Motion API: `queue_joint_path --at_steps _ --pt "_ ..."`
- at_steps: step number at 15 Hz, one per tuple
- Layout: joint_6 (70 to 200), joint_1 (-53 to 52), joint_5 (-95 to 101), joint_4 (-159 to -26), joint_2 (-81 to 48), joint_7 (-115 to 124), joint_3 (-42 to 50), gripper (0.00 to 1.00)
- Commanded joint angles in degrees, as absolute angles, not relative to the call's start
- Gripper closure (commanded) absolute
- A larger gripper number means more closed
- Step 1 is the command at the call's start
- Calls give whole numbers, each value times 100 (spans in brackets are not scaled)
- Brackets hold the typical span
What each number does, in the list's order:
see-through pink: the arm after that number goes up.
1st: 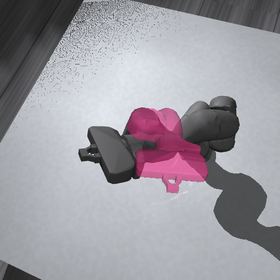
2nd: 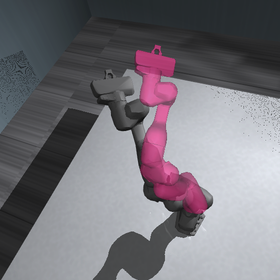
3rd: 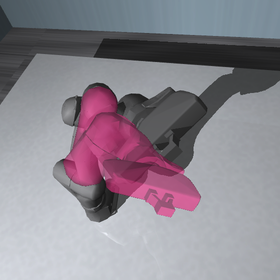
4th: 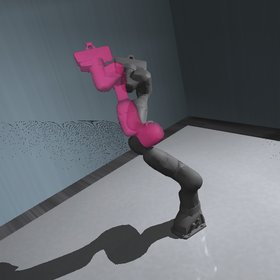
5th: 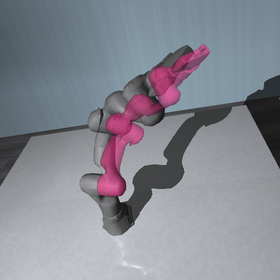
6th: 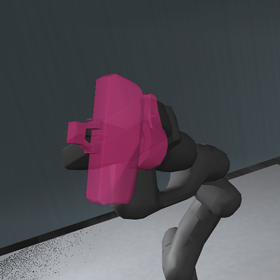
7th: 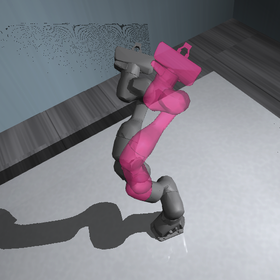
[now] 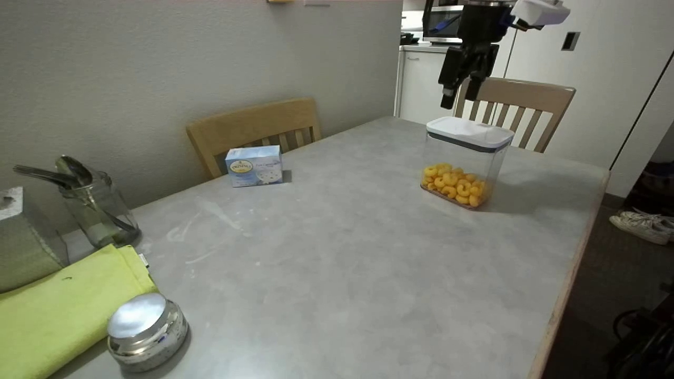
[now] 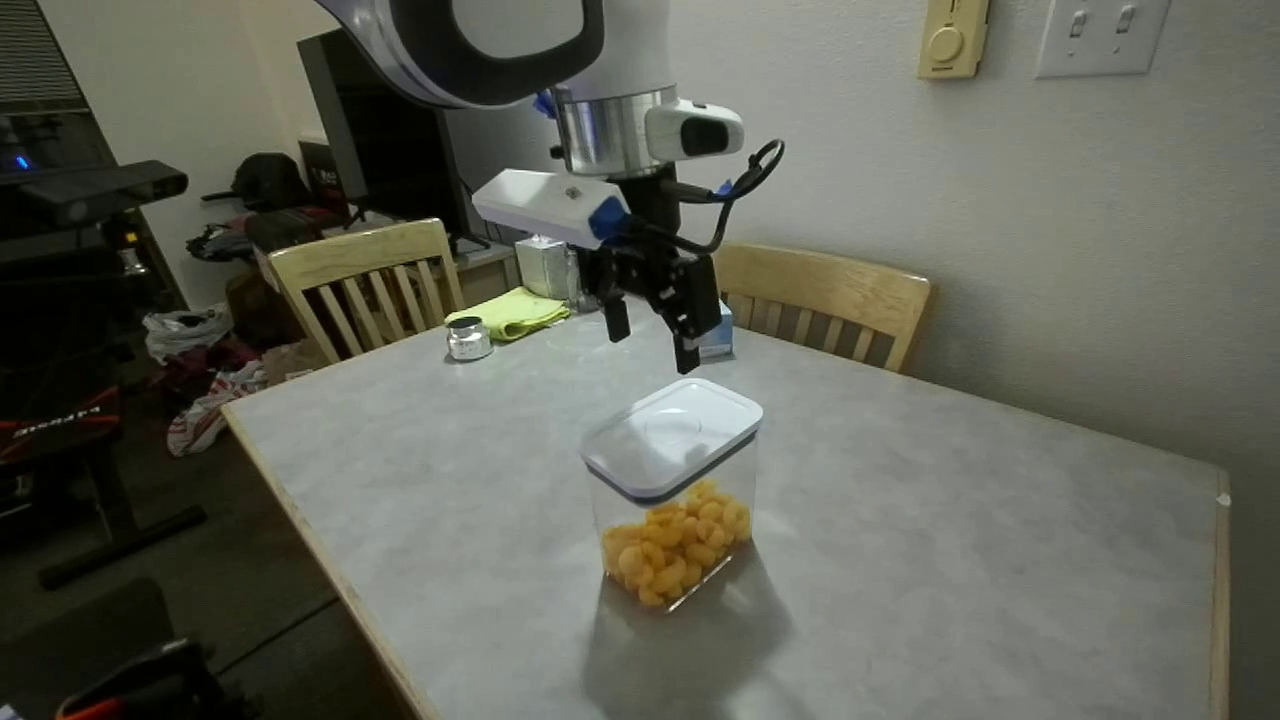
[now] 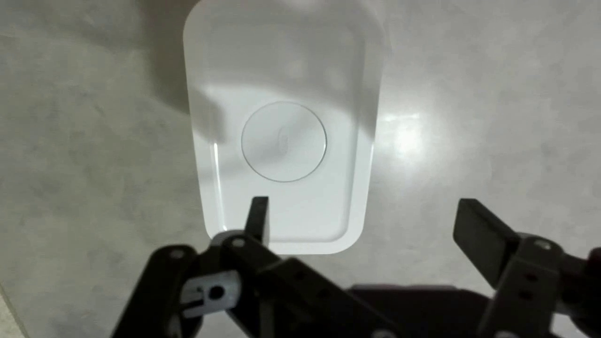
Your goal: Pick up the white lid from the table and put it on the container.
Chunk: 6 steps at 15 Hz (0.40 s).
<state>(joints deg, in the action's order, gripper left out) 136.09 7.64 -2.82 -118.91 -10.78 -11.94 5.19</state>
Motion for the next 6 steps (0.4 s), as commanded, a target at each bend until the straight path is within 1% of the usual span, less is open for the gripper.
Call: queue_joint_path --at_steps 1,6 --pt "13698 728 -373 -11966 -1145 -988 478 0" --pt "13599 716 -320 -11897 -1135 -990 487 0"
